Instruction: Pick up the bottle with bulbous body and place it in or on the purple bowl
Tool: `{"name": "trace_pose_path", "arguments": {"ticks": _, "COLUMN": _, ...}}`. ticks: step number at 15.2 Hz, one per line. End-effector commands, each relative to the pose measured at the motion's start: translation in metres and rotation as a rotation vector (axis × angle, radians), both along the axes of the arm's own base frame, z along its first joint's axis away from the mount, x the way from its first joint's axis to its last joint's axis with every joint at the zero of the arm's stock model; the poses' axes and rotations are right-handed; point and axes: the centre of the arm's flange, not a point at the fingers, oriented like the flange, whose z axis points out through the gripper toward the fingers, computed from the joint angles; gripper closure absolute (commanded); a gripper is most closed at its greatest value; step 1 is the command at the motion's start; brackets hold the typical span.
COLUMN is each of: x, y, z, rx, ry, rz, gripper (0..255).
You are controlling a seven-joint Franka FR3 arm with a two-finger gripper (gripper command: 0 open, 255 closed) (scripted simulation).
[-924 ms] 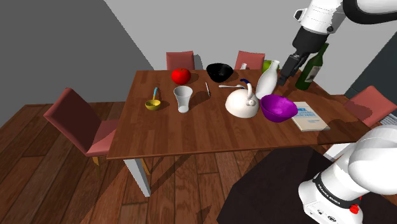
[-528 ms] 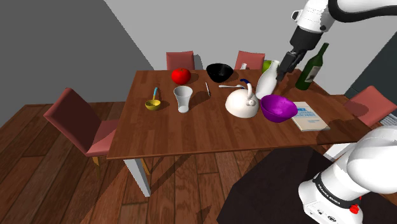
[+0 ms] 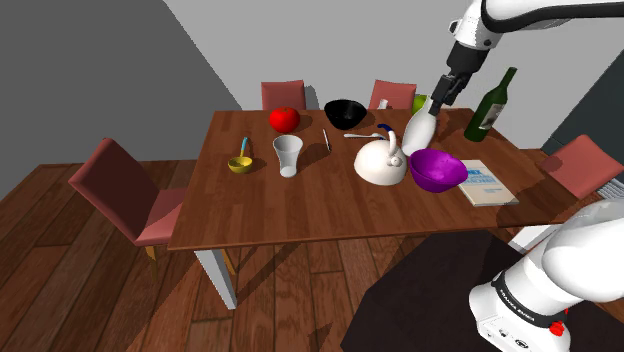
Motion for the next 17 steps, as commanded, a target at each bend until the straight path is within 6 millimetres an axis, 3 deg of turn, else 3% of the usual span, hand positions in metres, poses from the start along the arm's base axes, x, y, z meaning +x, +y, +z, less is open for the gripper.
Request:
{"name": "trace_pose_path", "arguments": {"ticks": 1, "x": 0.015, "y": -0.024, "z": -0.007, "rx": -0.001, "ry": 0.004, "rz": -0.006, "gripper": 0}}
{"name": "trace_pose_path", "arguments": {"ticks": 17, "x": 0.122, "y": -0.202, "z": -0.055, "rx": -0.004, "ry": 0.038, "rz": -0.055, "gripper": 0}}
